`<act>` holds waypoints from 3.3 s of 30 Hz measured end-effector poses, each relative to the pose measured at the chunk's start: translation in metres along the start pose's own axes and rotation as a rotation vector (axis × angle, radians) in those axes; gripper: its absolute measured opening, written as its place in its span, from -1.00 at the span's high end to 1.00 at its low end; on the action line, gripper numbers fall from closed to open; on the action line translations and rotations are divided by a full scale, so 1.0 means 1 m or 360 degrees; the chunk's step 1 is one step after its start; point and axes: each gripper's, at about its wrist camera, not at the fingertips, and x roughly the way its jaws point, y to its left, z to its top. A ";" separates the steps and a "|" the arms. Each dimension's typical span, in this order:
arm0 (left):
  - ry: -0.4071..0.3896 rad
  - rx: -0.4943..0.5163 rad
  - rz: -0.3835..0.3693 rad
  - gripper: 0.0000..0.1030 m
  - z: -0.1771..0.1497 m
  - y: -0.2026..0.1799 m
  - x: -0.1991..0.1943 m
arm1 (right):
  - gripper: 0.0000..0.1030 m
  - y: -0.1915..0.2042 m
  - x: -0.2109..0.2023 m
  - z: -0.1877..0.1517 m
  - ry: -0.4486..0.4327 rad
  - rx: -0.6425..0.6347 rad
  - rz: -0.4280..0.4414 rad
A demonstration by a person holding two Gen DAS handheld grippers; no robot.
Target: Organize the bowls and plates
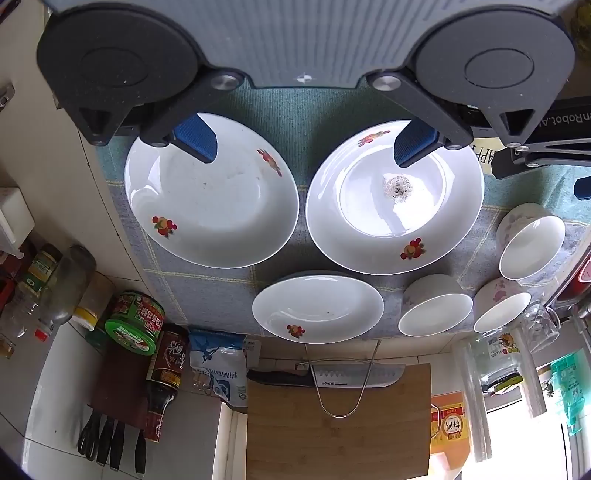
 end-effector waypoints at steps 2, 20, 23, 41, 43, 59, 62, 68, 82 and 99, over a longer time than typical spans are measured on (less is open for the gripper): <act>0.0001 0.0009 0.0013 -0.98 0.000 -0.001 0.000 | -1.00 0.000 0.000 -0.001 0.0001 0.0004 0.0005; -0.0014 0.0008 0.0017 -0.98 0.002 0.000 -0.004 | -1.00 0.002 -0.003 -0.001 -0.0008 -0.0011 -0.0006; -0.0015 0.0008 0.0017 -0.98 0.002 0.000 -0.004 | -1.00 0.003 -0.003 -0.001 -0.0010 -0.0013 -0.0007; -0.0024 0.0011 0.0019 -0.98 0.004 0.001 -0.006 | -1.00 0.003 -0.006 0.000 -0.0018 -0.0015 -0.0011; -0.0023 0.0012 0.0018 -0.98 0.004 0.001 -0.006 | -1.00 0.003 -0.006 0.000 -0.0019 -0.0015 -0.0012; -0.0034 -0.0002 0.0020 -0.98 0.006 0.004 -0.011 | -1.00 0.005 -0.010 0.001 -0.0034 -0.0026 -0.0011; -0.0035 -0.0002 0.0021 -0.98 0.005 0.005 -0.011 | -1.00 0.005 -0.010 0.000 -0.0038 -0.0027 -0.0010; -0.0037 -0.0001 0.0020 -0.98 0.005 0.004 -0.011 | -1.00 0.004 -0.011 0.000 -0.0042 -0.0027 -0.0011; -0.0059 0.0002 0.0009 -0.98 0.005 0.003 -0.011 | -1.00 0.004 -0.014 -0.001 -0.0052 -0.0021 -0.0031; -0.0110 0.0045 -0.0051 -0.98 0.009 0.013 -0.008 | -1.00 0.012 -0.017 0.003 -0.0087 -0.0004 -0.0081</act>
